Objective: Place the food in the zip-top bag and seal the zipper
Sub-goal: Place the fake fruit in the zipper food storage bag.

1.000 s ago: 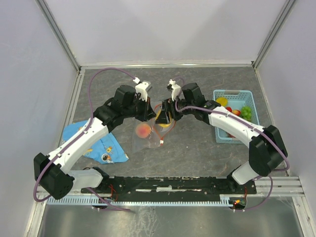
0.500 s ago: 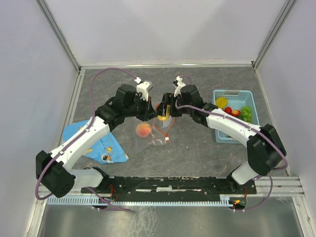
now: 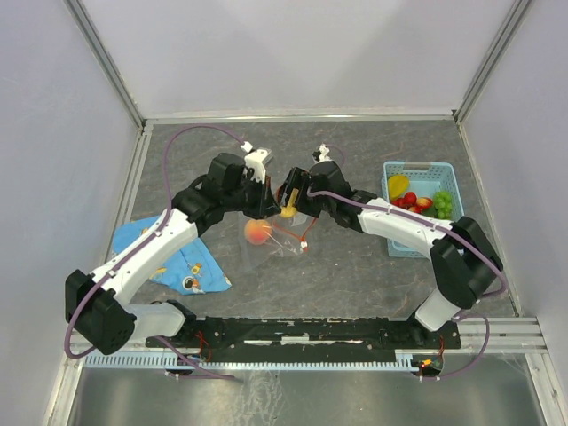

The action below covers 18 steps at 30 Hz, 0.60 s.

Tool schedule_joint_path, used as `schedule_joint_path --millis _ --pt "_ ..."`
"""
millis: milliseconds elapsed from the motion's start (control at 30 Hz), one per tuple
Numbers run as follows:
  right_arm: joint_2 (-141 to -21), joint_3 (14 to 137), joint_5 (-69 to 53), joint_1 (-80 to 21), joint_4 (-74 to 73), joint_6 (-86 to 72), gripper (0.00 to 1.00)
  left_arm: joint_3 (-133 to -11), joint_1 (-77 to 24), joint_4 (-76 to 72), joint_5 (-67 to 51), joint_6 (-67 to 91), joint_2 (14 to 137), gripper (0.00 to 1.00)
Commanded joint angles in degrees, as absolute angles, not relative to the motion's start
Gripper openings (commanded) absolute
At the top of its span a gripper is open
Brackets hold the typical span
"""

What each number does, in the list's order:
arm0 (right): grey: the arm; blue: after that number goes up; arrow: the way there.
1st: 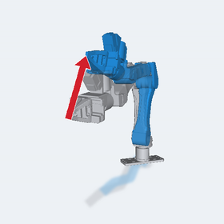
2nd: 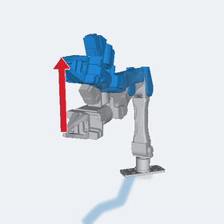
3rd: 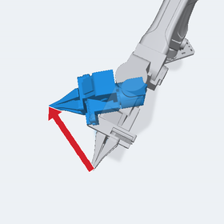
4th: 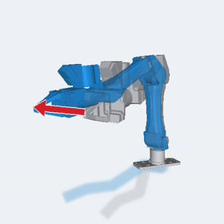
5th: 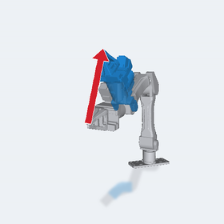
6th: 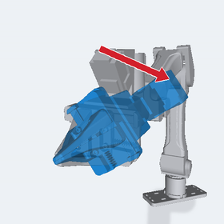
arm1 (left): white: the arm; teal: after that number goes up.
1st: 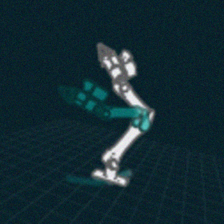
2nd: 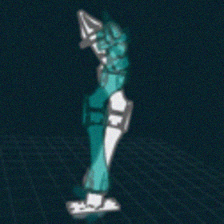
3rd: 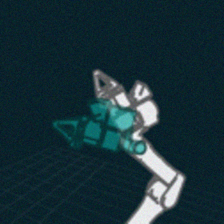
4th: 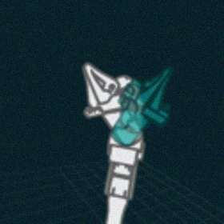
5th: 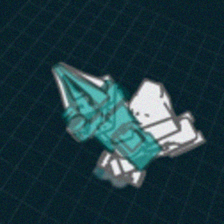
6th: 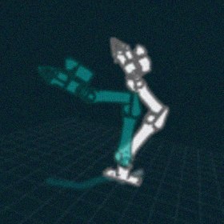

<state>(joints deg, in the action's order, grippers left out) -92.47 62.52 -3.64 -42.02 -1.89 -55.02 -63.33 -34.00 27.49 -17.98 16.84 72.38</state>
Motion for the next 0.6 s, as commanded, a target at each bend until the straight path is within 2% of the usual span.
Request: schedule_joint_path --millis 0,100,333,567 --pt "-93.44 63.57 -1.62 -43.63 4.91 -61.32 0.9 -63.68 -33.87 22.81 -19.29 19.89 72.09 0.03" --pt "-93.61 63.54 -1.92 -43.61 5.87 -62.92 0.94 -63.64 -33.38 22.76 -19.17 20.25 72.03 0.03" --pt "-92.88 64.58 -3.55 -43.64 4.92 -61.87 0.95 -63.46 -32.01 22.68 -18.84 21.06 71.62 0.03" --pt "-88.5 68.15 -5.04 -43.31 -6.21 -48.97 0.93 -63.2 -30.71 22.68 -18.2 22.1 71.46 0.03"
